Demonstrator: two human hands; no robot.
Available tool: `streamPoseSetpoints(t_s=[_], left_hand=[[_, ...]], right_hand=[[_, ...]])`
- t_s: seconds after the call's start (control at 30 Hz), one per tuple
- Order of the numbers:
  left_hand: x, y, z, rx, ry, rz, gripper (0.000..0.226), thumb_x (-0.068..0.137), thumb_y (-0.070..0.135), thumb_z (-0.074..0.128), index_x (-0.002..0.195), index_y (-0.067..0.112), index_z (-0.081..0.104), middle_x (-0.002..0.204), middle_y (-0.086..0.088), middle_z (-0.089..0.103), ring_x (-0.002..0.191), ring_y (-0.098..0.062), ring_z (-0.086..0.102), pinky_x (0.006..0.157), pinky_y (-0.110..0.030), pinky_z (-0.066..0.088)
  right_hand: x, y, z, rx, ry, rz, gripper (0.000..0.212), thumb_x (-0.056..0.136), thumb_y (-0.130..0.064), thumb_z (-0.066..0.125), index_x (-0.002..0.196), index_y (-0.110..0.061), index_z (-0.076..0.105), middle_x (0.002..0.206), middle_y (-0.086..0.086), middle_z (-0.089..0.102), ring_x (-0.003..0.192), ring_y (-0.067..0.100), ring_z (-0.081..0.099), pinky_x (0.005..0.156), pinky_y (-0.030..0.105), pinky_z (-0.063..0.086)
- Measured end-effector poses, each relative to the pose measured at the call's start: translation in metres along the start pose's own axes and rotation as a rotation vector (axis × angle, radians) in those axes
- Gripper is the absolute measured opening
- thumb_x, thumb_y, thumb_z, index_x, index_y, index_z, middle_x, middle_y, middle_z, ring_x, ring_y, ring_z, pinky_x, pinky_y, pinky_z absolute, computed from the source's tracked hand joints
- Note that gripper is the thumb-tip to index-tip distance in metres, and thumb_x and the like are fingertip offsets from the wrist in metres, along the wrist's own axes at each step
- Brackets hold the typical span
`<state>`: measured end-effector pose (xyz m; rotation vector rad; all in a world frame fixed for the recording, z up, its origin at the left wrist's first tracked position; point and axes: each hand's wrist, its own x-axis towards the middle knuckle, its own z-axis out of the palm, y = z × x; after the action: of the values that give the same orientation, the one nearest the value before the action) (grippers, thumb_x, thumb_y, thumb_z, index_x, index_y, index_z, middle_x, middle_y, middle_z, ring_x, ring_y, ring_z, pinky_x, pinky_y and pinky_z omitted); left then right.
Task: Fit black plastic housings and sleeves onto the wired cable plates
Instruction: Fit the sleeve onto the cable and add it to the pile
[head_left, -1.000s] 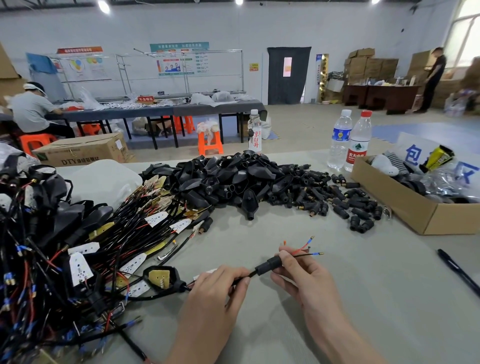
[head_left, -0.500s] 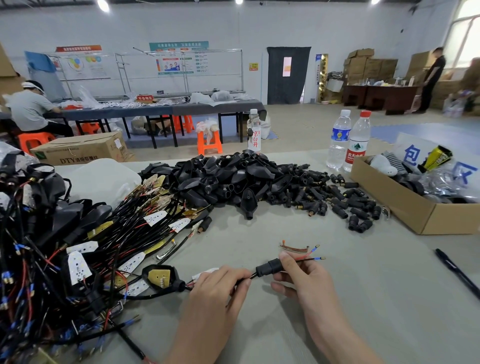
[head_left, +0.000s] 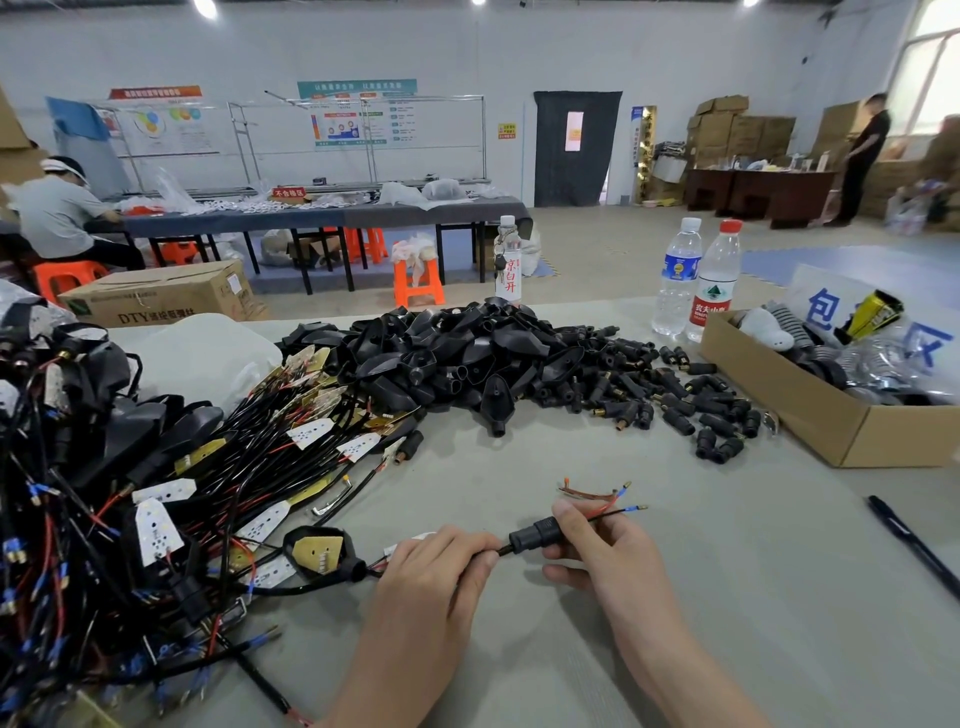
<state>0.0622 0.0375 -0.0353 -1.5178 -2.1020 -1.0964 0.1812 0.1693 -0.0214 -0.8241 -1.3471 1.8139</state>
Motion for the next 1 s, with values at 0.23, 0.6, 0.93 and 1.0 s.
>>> streamPoseSetpoints(t_s=[0.23,0.6,0.93,1.0], left_hand=[[0.001,0.003,-0.001,-0.05,0.0,-0.01,0.018,0.096,0.032,0.052,0.094,0.027,0.069,0.09,0.02,0.066,0.086,0.002,0.054,0.083,-0.022,0.038],[0.003,-0.009,-0.005,0.037,0.082,0.03,0.021,0.091,0.038,0.053,0.093,0.025,0.07,0.087,0.021,0.067,0.078,0.001,0.06,0.088,-0.03,0.04],[0.002,-0.009,-0.003,0.01,0.103,0.018,0.019,0.091,0.038,0.053,0.091,0.027,0.069,0.083,0.022,0.067,0.082,0.003,0.053,0.082,-0.022,0.039],[0.002,-0.009,-0.002,0.0,0.106,0.007,0.02,0.09,0.039,0.054,0.089,0.028,0.07,0.081,0.022,0.067,0.088,0.004,0.05,0.08,-0.02,0.038]], right_hand=[[-0.002,-0.002,-0.002,0.014,-0.051,-0.004,0.014,0.091,-0.022,0.069,0.095,-0.009,0.072,0.091,0.015,0.074,0.079,0.021,0.071,0.061,0.027,0.058],[0.004,-0.004,-0.005,0.176,0.019,-0.003,0.02,0.088,-0.017,0.071,0.104,-0.005,0.068,0.085,0.009,0.074,0.072,0.018,0.071,0.063,0.025,0.058],[0.001,0.006,0.009,0.304,-0.074,0.056,0.043,0.069,-0.027,0.075,0.102,-0.003,0.065,0.08,0.005,0.073,0.072,0.013,0.069,0.065,0.021,0.057],[0.001,0.009,0.011,0.319,-0.088,0.075,0.042,0.066,-0.027,0.076,0.097,-0.001,0.066,0.079,0.006,0.072,0.071,0.012,0.069,0.064,0.02,0.057]])
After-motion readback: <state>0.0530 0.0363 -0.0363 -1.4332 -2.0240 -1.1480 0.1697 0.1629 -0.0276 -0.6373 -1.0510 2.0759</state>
